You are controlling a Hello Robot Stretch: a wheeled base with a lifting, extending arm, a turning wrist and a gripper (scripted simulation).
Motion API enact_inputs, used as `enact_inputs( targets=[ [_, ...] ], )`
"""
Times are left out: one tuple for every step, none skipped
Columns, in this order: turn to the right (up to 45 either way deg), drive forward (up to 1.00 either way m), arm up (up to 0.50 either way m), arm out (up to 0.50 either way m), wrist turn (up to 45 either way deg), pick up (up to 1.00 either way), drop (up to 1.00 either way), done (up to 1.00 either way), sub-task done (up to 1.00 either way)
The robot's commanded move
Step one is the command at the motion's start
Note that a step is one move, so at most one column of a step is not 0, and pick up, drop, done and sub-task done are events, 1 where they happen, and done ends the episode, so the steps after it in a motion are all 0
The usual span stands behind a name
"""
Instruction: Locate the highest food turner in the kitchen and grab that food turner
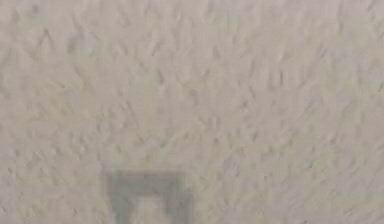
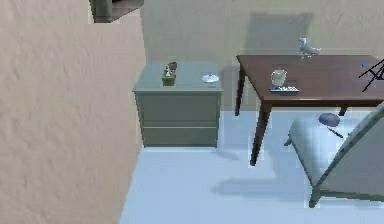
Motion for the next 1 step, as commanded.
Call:
enact_inputs(
  targets=[
    [-45.0, 0.00, 0.00, 0.00, 0.0, 0.00, 0.00, 0.00, 0.00]
  ],
)
